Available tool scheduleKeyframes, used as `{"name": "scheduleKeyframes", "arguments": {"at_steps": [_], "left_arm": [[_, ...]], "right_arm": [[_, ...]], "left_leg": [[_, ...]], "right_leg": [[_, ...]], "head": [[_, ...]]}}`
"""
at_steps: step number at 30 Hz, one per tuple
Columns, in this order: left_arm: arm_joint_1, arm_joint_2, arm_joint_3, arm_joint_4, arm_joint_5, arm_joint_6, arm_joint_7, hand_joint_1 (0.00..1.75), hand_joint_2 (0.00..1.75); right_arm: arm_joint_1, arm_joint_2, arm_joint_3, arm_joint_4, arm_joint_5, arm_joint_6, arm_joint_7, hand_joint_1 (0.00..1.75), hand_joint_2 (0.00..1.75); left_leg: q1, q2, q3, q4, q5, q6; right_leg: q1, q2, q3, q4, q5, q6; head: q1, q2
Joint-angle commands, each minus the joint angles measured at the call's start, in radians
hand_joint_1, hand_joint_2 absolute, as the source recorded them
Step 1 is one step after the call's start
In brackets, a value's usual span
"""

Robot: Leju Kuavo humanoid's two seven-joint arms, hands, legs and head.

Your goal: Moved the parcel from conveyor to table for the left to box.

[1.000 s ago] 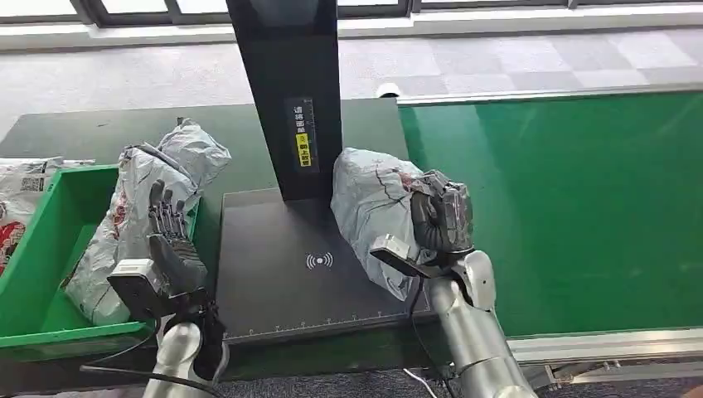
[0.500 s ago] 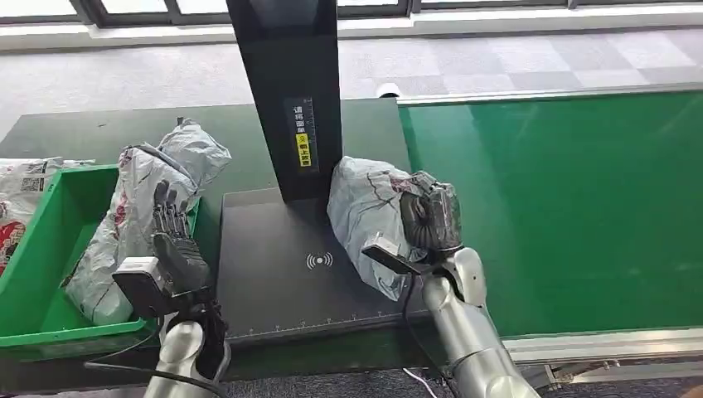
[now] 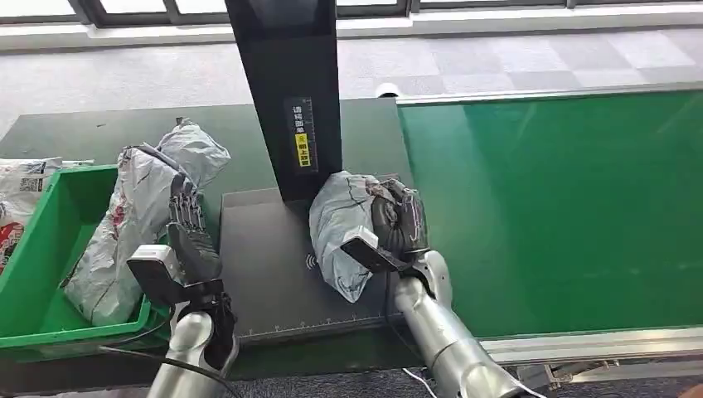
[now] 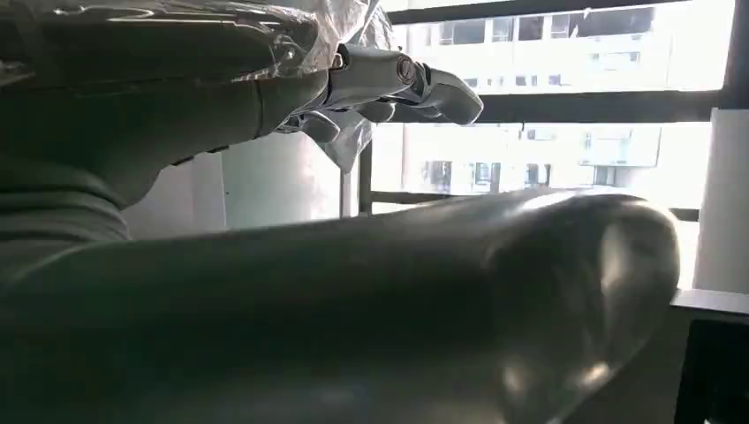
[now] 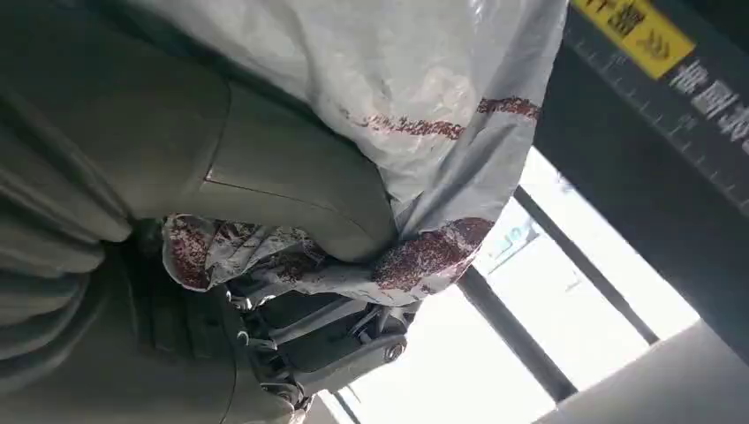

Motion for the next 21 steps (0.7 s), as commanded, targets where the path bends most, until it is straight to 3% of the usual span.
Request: {"name": "scheduleKeyframes", "arguments": {"at_steps": [1, 2, 3, 4, 5, 6, 15, 21], "left_arm": [[-0.051, 0.03, -0.038, 0.085, 0.005, 0.003, 0.004, 0.0, 0.0], [-0.051, 0.03, -0.038, 0.085, 0.005, 0.003, 0.004, 0.0, 0.0], [-0.034, 0.029, -0.033, 0.065, -0.007, 0.03, 0.004, 0.0, 0.0], [-0.017, 0.033, -0.036, 0.055, -0.016, 0.037, 0.004, 0.0, 0.0], [-0.011, 0.034, -0.036, 0.049, -0.019, 0.04, 0.004, 0.0, 0.0], [-0.003, 0.034, -0.036, 0.042, -0.024, 0.048, 0.004, 0.0, 0.0], [0.034, 0.025, -0.023, 0.0, -0.044, 0.086, 0.004, 0.0, 0.0], [0.055, 0.005, -0.005, -0.036, -0.042, 0.126, 0.004, 0.0, 0.0]], "right_arm": [[-0.083, -0.01, 0.099, 0.131, -0.017, 0.008, 0.0, 1.75, 1.75], [-0.083, -0.01, 0.099, 0.131, -0.017, 0.008, 0.0, 1.75, 1.75], [-0.084, -0.006, 0.182, 0.084, -0.095, 0.083, 0.0, 1.75, 1.75], [-0.137, 0.027, 0.202, 0.168, -0.118, 0.072, 0.0, 1.75, 1.75], [-0.15, 0.037, 0.205, 0.186, -0.128, 0.076, 0.0, 0.23, 1.75], [-0.164, 0.048, 0.211, 0.207, -0.141, 0.085, 0.0, 0.0, 1.75], [-0.185, 0.05, 0.261, 0.218, -0.254, 0.203, 0.0, 0.0, 1.75], [-0.137, 0.037, 0.325, 0.131, -0.319, 0.267, 0.0, 0.0, 1.75]], "left_leg": [[0.0, 0.0, 0.002, -0.001, 0.0, 0.0], [0.0, -0.001, 0.001, -0.001, 0.0, 0.0], [0.0, 0.0, 0.002, -0.002, 0.0, 0.0], [0.0, 0.002, 0.001, 0.0, -0.001, 0.0], [0.0, 0.003, 0.002, -0.001, -0.001, 0.0], [0.0, 0.005, 0.0, 0.0, -0.001, 0.0], [0.0, 0.002, 0.001, -0.001, 0.0, 0.0], [0.0, 0.001, 0.002, -0.001, -0.001, 0.0]], "right_leg": [[0.0, 0.0, 0.001, -0.001, 0.0, -0.001], [0.0, -0.001, 0.001, 0.0, 0.0, -0.001], [0.001, -0.001, 0.002, -0.001, 0.0, -0.001], [0.0, 0.002, 0.0, 0.0, 0.0, -0.001], [0.0, 0.002, 0.001, -0.001, 0.0, -0.001], [0.0, 0.004, -0.001, 0.001, 0.0, -0.001], [0.001, 0.001, 0.0, 0.0, 0.0, -0.001], [0.001, 0.001, 0.001, -0.001, 0.0, -0.001]], "head": [[0.0, 0.0], [0.0, 0.0], [0.0, 0.0], [0.0, 0.0], [0.0, 0.0], [0.0, 0.0], [0.0, 0.0], [0.0, 0.0]]}}
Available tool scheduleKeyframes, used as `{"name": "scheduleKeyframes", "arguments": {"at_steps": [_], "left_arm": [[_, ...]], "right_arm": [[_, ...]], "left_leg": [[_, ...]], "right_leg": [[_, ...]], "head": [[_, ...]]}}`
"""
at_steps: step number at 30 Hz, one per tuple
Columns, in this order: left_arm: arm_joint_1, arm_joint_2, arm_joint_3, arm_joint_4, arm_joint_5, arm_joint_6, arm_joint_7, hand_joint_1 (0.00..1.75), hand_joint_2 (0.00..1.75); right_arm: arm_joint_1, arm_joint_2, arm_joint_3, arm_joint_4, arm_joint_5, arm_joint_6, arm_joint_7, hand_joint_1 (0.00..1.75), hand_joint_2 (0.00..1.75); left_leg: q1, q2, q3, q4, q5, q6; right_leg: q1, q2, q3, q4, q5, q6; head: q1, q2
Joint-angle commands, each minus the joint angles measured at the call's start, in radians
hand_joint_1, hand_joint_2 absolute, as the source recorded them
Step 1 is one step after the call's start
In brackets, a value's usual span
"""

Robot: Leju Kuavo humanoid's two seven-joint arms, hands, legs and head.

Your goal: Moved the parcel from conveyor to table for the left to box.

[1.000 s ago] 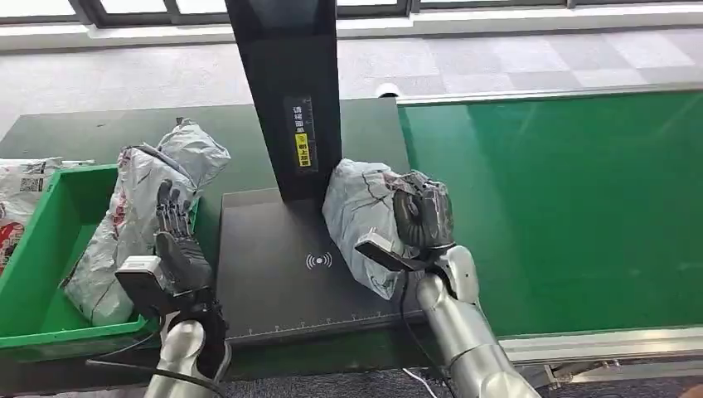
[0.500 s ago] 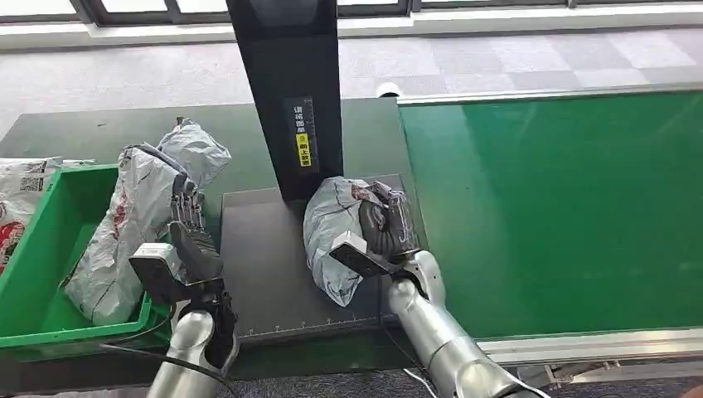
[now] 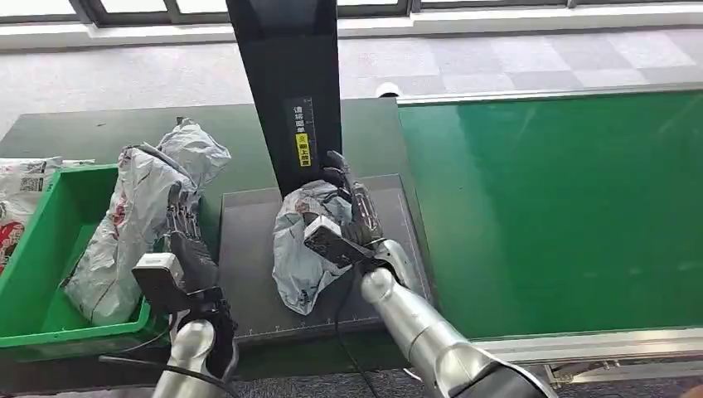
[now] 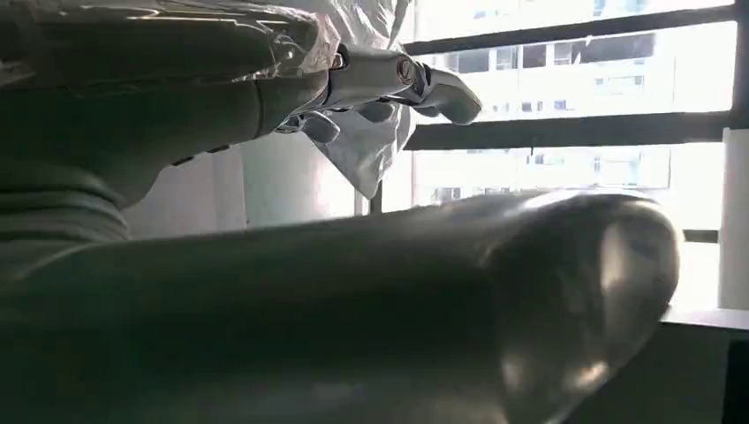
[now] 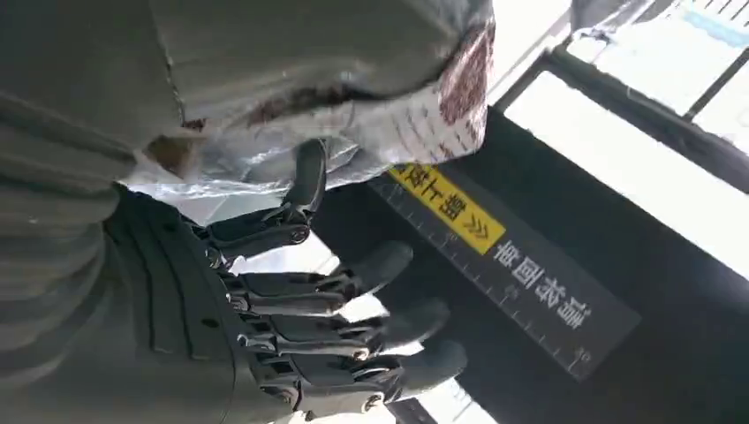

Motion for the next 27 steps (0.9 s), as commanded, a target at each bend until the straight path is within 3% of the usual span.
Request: {"name": "scheduleKeyframes", "arguments": {"at_steps": [1, 5, 11, 14, 17, 21, 27], "left_arm": [[0.023, 0.01, -0.007, -0.029, 0.011, 0.028, 0.007, 0.0, 0.0], [0.071, 0.027, -0.007, -0.074, 0.025, 0.019, 0.009, 0.0, 0.0], [0.097, 0.032, -0.012, -0.123, 0.017, 0.022, 0.005, 0.0, 0.0], [0.119, 0.042, -0.034, -0.163, 0.003, 0.013, 0.005, 0.0, 0.0], [0.125, 0.051, -0.051, -0.18, -0.001, -0.019, 0.027, 0.0, 0.0], [0.119, 0.046, -0.054, -0.184, -0.002, -0.044, 0.041, 0.0, 0.0], [0.112, 0.045, -0.103, -0.165, -0.095, -0.069, 0.083, 0.0, 0.0]], "right_arm": [[-0.009, -0.03, 0.151, -0.001, -0.011, 0.008, 0.018, 0.0, 1.75], [0.026, -0.082, 0.193, -0.072, 0.134, -0.039, 0.264, 0.0, 1.75], [0.163, -0.142, 0.161, -0.34, 0.229, -0.02, 0.33, 0.0, 1.75], [0.304, -0.19, 0.161, -0.625, 0.332, -0.006, 0.43, 0.0, 1.75], [0.395, -0.22, 0.143, -0.767, 0.427, -0.02, 0.497, 0.0, 1.75], [0.48, -0.246, 0.118, -0.881, 0.464, -0.014, 0.514, 0.0, 1.75], [0.626, -0.261, 0.08, -1.065, 0.5, -0.131, 0.491, 0.0, 1.75]], "left_leg": [[0.0, 0.0, 0.001, -0.001, 0.0, 0.0], [0.0, 0.0, 0.004, -0.003, 0.0, 0.0], [0.0, -0.002, 0.001, -0.001, 0.0, 0.0], [0.001, -0.003, 0.005, -0.004, -0.001, 0.001], [0.001, -0.005, 0.001, -0.001, 0.0, 0.0], [0.001, -0.007, 0.004, -0.003, -0.001, 0.001], [0.0, -0.008, 0.006, -0.004, -0.002, 0.001]], "right_leg": [[0.0, 0.0, 0.001, -0.001, 0.0, -0.001], [0.001, -0.001, 0.004, -0.003, 0.0, -0.001], [0.001, -0.002, 0.002, -0.002, 0.0, 0.0], [0.001, -0.004, 0.006, -0.004, -0.001, -0.001], [0.001, -0.005, 0.002, -0.002, -0.001, 0.0], [0.001, -0.008, 0.006, -0.004, -0.003, -0.001], [0.001, -0.01, 0.009, -0.006, -0.004, -0.001]], "head": [[0.0, 0.0], [0.0, 0.0], [0.0, 0.0], [0.0, 0.0], [0.0, 0.0], [0.0, 0.0], [0.0, 0.0]]}}
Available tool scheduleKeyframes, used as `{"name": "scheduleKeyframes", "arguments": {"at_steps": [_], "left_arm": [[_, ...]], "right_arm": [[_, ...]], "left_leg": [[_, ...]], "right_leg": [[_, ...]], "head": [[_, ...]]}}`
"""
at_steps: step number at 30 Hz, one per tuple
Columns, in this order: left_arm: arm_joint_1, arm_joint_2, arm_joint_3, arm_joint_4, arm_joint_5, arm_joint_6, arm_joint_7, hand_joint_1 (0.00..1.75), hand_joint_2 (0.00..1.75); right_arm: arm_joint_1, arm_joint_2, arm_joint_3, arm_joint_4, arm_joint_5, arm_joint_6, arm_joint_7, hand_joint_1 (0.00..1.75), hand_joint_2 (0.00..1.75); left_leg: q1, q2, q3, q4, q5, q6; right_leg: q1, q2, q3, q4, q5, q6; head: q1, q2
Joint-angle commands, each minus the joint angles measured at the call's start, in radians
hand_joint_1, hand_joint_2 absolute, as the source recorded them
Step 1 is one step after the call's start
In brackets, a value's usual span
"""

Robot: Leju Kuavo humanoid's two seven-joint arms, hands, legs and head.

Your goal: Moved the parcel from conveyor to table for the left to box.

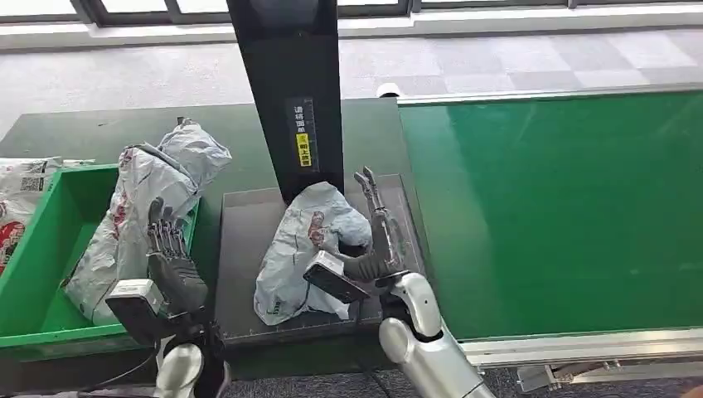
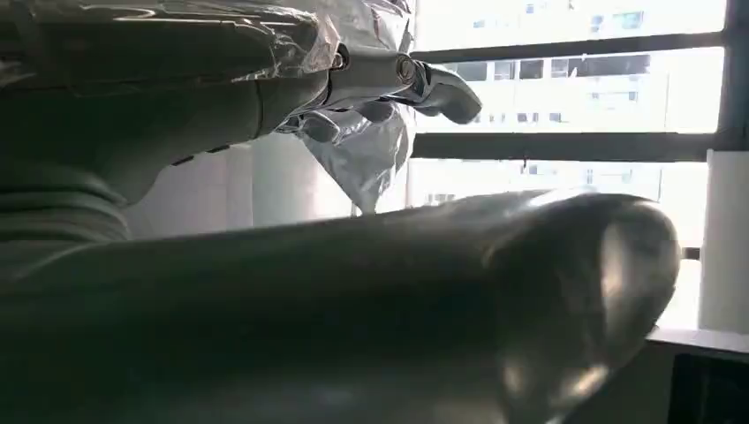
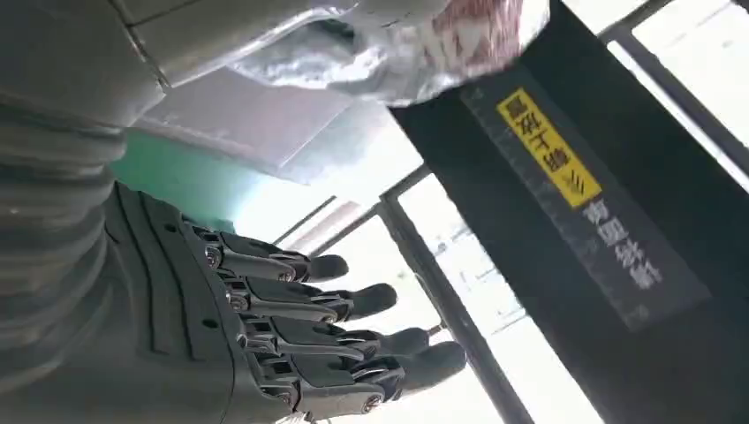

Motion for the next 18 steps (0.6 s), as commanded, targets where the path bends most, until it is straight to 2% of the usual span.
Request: {"name": "scheduleKeyframes", "arguments": {"at_steps": [1, 4, 5, 6, 9, 10, 11, 13, 18], "left_arm": [[-0.015, 0.036, -0.1, 0.016, -0.1, -0.033, 0.054, 0.0, 0.0], [-0.048, 0.059, -0.171, 0.082, -0.24, -0.095, 0.138, 0.0, 0.0], [-0.051, 0.053, -0.169, 0.096, -0.242, -0.096, 0.137, 0.0, 0.0], [-0.07, 0.066, -0.199, 0.131, -0.319, -0.094, 0.144, 0.0, 0.0], [-0.074, 0.059, -0.198, 0.143, -0.323, -0.095, 0.143, 0.0, 0.0], [-0.082, 0.058, -0.2, 0.161, -0.353, -0.099, 0.146, 0.0, 0.0], [-0.093, 0.055, -0.208, 0.181, -0.423, -0.109, 0.165, 0.0, 1.75], [-0.123, 0.047, -0.223, 0.233, -0.518, -0.124, 0.199, 0.0, 1.75], [-0.132, 0.044, -0.227, 0.247, -0.535, -0.125, 0.205, 0.0, 1.75]], "right_arm": [[0.263, -0.109, -0.019, -0.433, 0.032, -0.112, -0.022, 0.0, 1.75], [0.295, -0.107, -0.022, -0.494, -0.077, -0.179, -0.117, 0.0, 1.75], [0.296, -0.106, -0.024, -0.495, -0.079, -0.181, -0.12, 0.0, 1.75], [0.293, -0.111, -0.009, -0.504, -0.118, -0.205, -0.171, 0.0, 1.75], [0.292, -0.108, -0.01, -0.499, -0.119, -0.209, -0.175, 0.0, 1.75], [0.289, -0.102, -0.008, -0.501, -0.14, -0.212, -0.204, 0.0, 1.75], [0.301, -0.068, -0.043, -0.512, -0.157, -0.212, -0.285, 0.0, 1.75], [0.319, -0.029, -0.071, -0.532, -0.199, -0.212, -0.395, 0.0, 1.75], [0.325, -0.023, -0.074, -0.535, -0.198, -0.212, -0.407, 0.0, 1.75]], "left_leg": [[0.0, -0.006, 0.001, -0.001, 0.0, 0.001], [0.0, -0.005, 0.004, -0.002, -0.001, 0.001], [0.0, -0.006, 0.003, -0.002, -0.001, 0.001], [0.0, -0.005, 0.001, -0.001, 0.0, 0.001], [-0.001, -0.004, 0.003, -0.003, 0.0, 0.001], [0.0, -0.001, 0.002, -0.002, -0.001, 0.001], [0.0, 0.0, 0.004, -0.003, -0.001, 0.001], [0.0, 0.0, 0.002, -0.001, -0.001, 0.001], [0.0, 0.0, 0.004, -0.002, -0.001, 0.001]], "right_leg": [[0.0, -0.007, 0.003, -0.001, -0.002, 0.0], [0.0, -0.006, 0.006, -0.002, -0.003, -0.001], [0.0, -0.007, 0.005, -0.002, -0.003, -0.001], [0.0, -0.006, 0.002, -0.001, -0.002, 0.0], [0.0, -0.005, 0.004, -0.003, -0.002, 0.0], [0.0, -0.002, 0.003, -0.002, -0.002, 0.001], [0.0, -0.002, 0.005, -0.003, -0.001, 0.0], [-0.001, -0.001, 0.002, -0.001, -0.001, 0.0], [0.0, -0.002, 0.004, -0.002, -0.002, 0.0]], "head": [[0.0, 0.0], [0.0, 0.0], [0.0, 0.0], [0.0, 0.0], [0.0, 0.0], [0.0, 0.0], [0.0, 0.0], [0.0, 0.0], [0.0, 0.0]]}}
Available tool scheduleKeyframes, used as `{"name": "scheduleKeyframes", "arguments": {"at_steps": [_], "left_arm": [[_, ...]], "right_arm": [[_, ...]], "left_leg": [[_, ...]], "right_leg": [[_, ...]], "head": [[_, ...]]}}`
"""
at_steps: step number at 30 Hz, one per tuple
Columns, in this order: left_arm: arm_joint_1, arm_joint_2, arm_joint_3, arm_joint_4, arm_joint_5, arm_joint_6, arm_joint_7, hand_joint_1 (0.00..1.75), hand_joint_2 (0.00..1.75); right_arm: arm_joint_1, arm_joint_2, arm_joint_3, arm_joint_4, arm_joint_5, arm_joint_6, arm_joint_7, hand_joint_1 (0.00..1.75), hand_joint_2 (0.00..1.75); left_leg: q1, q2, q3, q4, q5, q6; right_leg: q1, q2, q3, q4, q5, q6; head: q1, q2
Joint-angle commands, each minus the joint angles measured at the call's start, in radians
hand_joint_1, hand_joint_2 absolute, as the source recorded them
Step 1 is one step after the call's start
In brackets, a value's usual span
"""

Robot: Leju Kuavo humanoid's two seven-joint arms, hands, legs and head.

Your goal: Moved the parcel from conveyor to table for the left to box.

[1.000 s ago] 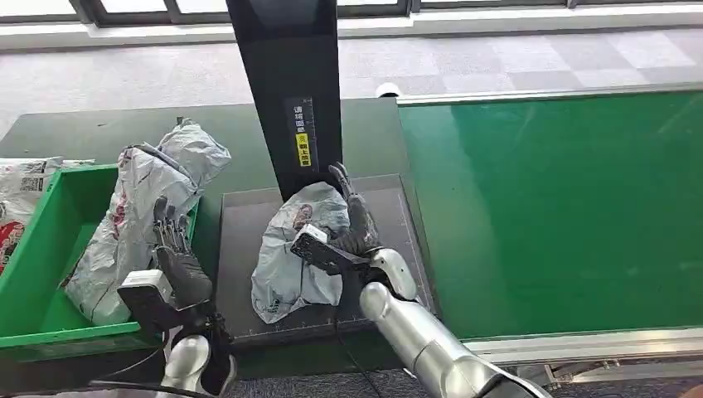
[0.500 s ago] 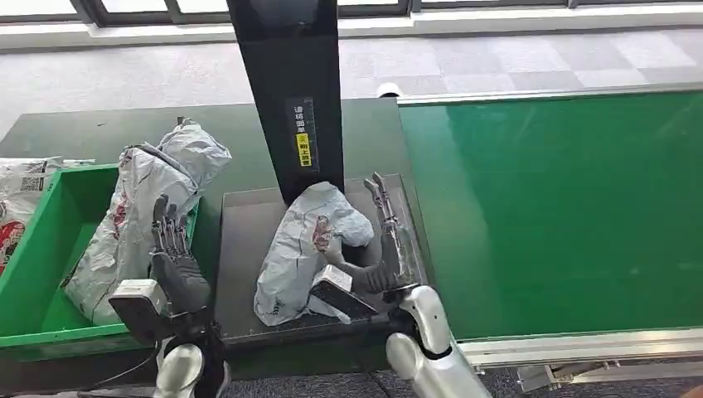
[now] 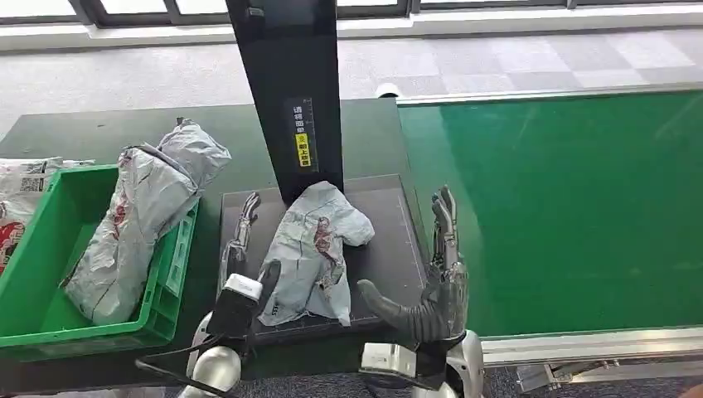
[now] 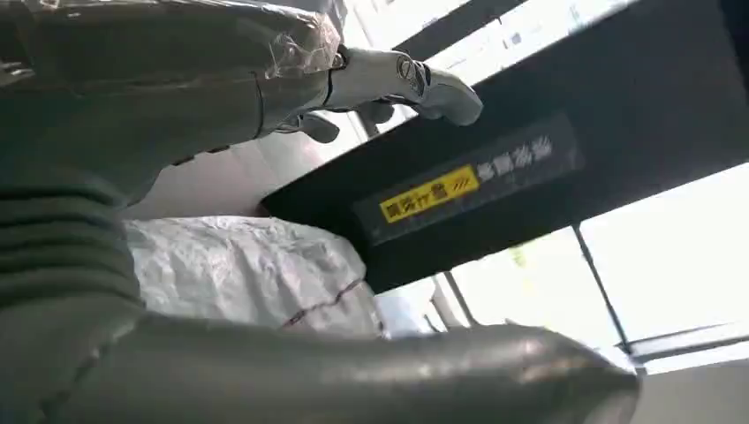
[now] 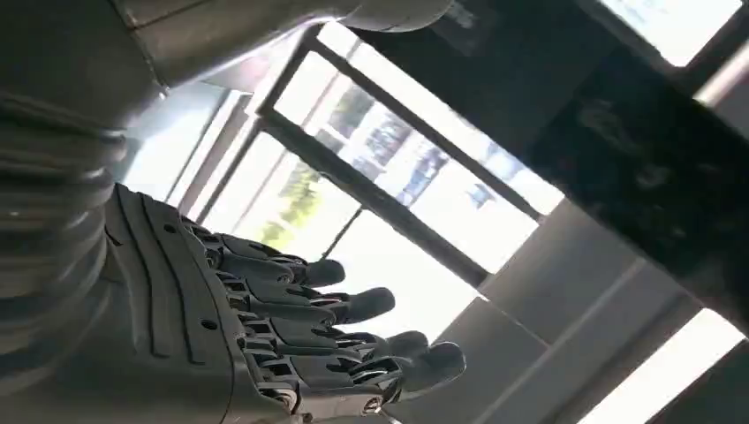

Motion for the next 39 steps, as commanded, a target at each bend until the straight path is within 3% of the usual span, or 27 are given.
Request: {"name": "scheduleKeyframes", "arguments": {"at_steps": [1, 5, 7, 10, 19, 25, 29, 30, 39], "left_arm": [[-0.099, 0.032, -0.093, 0.182, -0.125, -0.009, 0.05, 0.0, 1.75], [-0.186, 0.01, -0.129, 0.353, -0.326, -0.029, 0.161, 0.0, 1.75], [-0.243, -0.004, -0.153, 0.489, -0.499, 0.03, 0.256, 0.0, 1.75], [-0.281, -0.026, -0.156, 0.606, -0.56, 0.017, 0.281, 0.0, 1.75], [-0.28, -0.027, -0.151, 0.613, -0.562, 0.022, 0.276, 0.0, 1.75], [-0.282, -0.04, -0.151, 0.701, -0.705, -0.018, 0.346, 0.0, 1.75], [-0.271, -0.043, -0.124, 0.686, -0.75, 0.037, 0.353, 0.0, 1.75], [-0.26, -0.044, -0.092, 0.649, -0.737, 0.084, 0.336, 1.75, 1.75], [-0.145, -0.04, 0.029, 0.326, -0.645, 0.155, 0.251, 1.75, 1.75]], "right_arm": [[0.036, 0.037, -0.065, -0.057, -0.043, 0.003, -0.086, 0.0, 1.75], [0.016, 0.017, -0.028, -0.046, -0.084, 0.003, -0.11, 0.0, 1.75], [-0.002, 0.012, -0.011, -0.04, -0.082, 0.003, -0.106, 0.0, 1.75], [-0.033, 0.001, 0.011, -0.027, -0.085, 0.003, -0.085, 0.0, 1.75], [-0.033, 0.0, 0.012, -0.027, -0.085, 0.003, -0.081, 0.0, 1.75], [-0.059, -0.009, 0.035, -0.021, -0.107, 0.005, -0.06, 0.0, 1.75], [-0.066, -0.004, 0.033, -0.024, -0.108, 0.016, -0.056, 0.0, 1.75], [-0.062, 0.0, 0.032, -0.029, -0.107, 0.018, -0.056, 0.0, 1.75], [-0.033, 0.022, 0.023, -0.062, -0.095, 0.028, -0.065, 0.0, 1.75]], "left_leg": [[0.0, -0.001, 0.002, -0.002, 0.0, 0.0], [0.0, -0.004, 0.003, -0.003, 0.001, 0.0], [0.0, -0.004, 0.003, -0.002, 0.001, 0.0], [0.0, -0.002, 0.003, -0.002, 0.001, 0.0], [0.0, 0.0, 0.003, -0.001, 0.0, 0.0], [0.0, 0.002, 0.005, -0.003, 0.0, 0.0], [0.0, 0.003, 0.006, -0.003, 0.001, 0.001], [0.0, 0.003, 0.007, -0.004, 0.0, 0.002], [0.0, 0.003, 0.003, -0.002, -0.004, 0.001]], "right_leg": [[0.0, -0.002, 0.002, -0.001, 0.0, -0.001], [0.0, -0.005, 0.004, -0.002, 0.0, -0.001], [0.0, -0.005, 0.004, -0.002, 0.0, -0.001], [0.0, -0.002, 0.003, -0.002, 0.0, -0.001], [0.0, 0.0, 0.003, -0.001, 0.0, -0.001], [0.0, 0.002, 0.005, -0.003, 0.001, -0.001], [0.0, 0.002, 0.007, -0.003, 0.002, -0.001], [-0.001, 0.001, 0.008, -0.004, 0.002, -0.001], [-0.001, 0.002, 0.011, -0.002, -0.003, -0.001]], "head": [[0.0, 0.0], [0.0, 0.0], [0.0, 0.0], [0.0, 0.0], [0.0, 0.0], [0.0, 0.0], [0.0, 0.0], [0.0, 0.0], [0.0, 0.0]]}}
